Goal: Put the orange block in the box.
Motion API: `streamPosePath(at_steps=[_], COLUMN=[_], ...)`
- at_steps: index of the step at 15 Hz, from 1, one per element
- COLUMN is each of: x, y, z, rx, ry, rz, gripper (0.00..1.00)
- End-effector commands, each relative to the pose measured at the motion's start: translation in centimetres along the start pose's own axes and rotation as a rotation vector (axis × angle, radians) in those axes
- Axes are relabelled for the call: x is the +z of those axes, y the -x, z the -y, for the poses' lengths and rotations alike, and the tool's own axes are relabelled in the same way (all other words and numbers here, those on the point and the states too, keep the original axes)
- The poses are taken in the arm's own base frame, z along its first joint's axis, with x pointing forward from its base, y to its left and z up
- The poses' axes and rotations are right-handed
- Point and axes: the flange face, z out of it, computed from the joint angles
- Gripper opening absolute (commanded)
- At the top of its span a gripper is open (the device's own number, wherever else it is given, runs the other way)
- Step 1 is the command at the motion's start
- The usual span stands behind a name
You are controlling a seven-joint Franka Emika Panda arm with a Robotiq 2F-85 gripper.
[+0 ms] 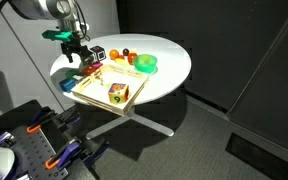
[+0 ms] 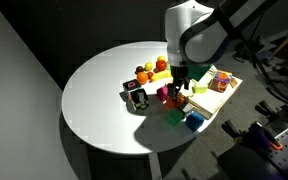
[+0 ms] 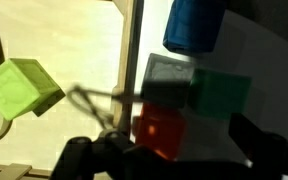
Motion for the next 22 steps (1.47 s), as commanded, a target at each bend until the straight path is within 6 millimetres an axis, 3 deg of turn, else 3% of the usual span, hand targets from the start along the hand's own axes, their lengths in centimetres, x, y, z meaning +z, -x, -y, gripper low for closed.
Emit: streamPosePath(at_steps=[1, 10, 22], x=[0.5, 2.1, 4.3], y=[-1.4, -3.2, -4.0], z=[0.0, 0.5, -0.1], rx=[0.004, 0.005, 0.029], ry=[0.023, 0.060, 0.064], rz=[-0.023, -0.064, -0.041], gripper=[1.00, 1.00, 1.00])
